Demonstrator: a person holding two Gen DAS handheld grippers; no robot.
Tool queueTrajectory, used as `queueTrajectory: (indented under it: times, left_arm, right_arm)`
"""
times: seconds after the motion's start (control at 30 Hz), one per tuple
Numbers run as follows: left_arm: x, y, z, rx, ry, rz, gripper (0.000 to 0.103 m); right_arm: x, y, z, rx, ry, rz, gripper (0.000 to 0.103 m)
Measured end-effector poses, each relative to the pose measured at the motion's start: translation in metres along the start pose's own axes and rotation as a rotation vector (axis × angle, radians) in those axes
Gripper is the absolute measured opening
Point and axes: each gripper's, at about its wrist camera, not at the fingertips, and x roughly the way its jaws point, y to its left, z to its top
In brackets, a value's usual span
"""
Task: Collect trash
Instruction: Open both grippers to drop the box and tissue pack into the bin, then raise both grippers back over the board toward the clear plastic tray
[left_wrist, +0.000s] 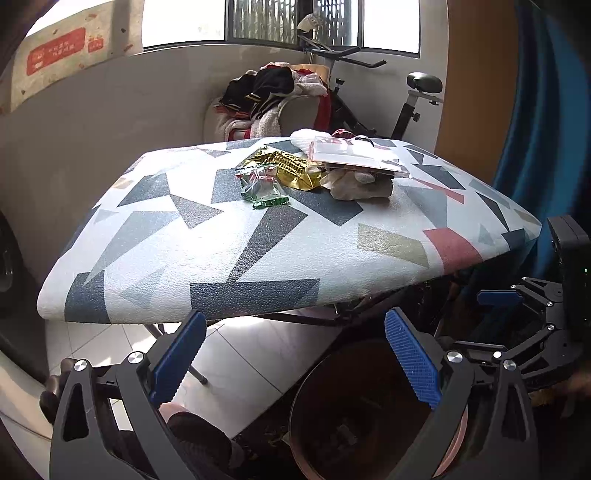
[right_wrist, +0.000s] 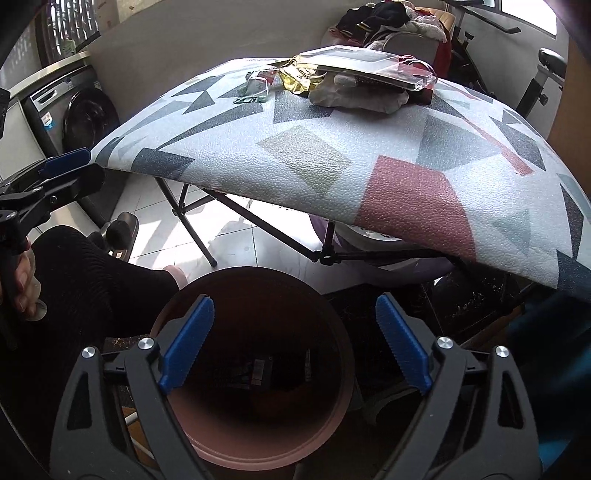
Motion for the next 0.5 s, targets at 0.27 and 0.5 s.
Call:
queueTrajectory:
  times: [0.27, 0.5]
  left_arm:
    - [0.0001, 0.0004, 0.0002, 0.001, 0.0, 0.0, 0.095]
    - [-0.0001, 0.0019, 0.0003, -0.001, 0.0, 0.001, 0.095]
  right_arm:
    - [0.0005, -0.0008, -0.0007, 0.003, 0.004, -0.003, 0.095]
    - [0.0009, -0.0007, -0.0007, 0.004, 0.0, -0.024, 0.096]
